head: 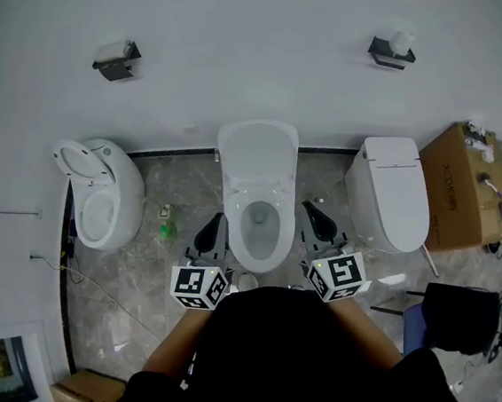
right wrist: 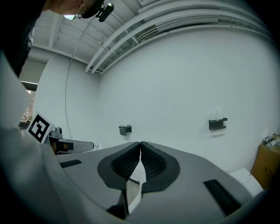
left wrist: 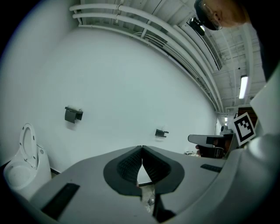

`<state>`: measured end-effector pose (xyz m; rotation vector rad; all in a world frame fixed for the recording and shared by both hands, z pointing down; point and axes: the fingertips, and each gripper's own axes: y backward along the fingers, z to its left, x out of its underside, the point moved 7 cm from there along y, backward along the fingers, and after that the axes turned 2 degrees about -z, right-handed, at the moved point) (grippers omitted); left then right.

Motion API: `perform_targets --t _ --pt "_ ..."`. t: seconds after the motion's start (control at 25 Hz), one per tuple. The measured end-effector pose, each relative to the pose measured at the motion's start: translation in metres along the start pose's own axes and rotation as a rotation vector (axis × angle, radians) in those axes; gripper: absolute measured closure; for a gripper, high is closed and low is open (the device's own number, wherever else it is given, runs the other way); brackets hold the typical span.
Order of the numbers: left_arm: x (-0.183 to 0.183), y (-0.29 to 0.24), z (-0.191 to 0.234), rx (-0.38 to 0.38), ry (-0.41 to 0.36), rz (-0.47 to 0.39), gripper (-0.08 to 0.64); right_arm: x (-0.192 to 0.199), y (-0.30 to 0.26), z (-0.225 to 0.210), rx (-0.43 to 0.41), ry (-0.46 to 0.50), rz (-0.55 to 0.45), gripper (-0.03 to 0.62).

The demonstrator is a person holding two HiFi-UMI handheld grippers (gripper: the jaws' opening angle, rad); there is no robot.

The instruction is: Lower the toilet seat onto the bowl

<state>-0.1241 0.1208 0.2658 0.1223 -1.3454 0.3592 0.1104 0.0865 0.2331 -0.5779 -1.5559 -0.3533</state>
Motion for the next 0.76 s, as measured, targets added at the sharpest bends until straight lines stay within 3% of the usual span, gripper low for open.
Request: perform_targets --t 0.24,0.48,0.76 --pt "0.007 0.018 0.014 0.011 0.006 0.008 0.543 -0.001 -0.002 0.032 -0.018 0.013 -0.024 0.555" --pt "0.007 0.036 0.024 0.022 0.001 -0.004 0.543 -0.009 0.004 0.066 -0.067 0.100 -0.053 0.555" --pt "0.002 0.044 0.032 0.042 0.004 -0.031 0.543 -0.018 0.002 0.087 -0.087 0.107 -0.076 0.555"
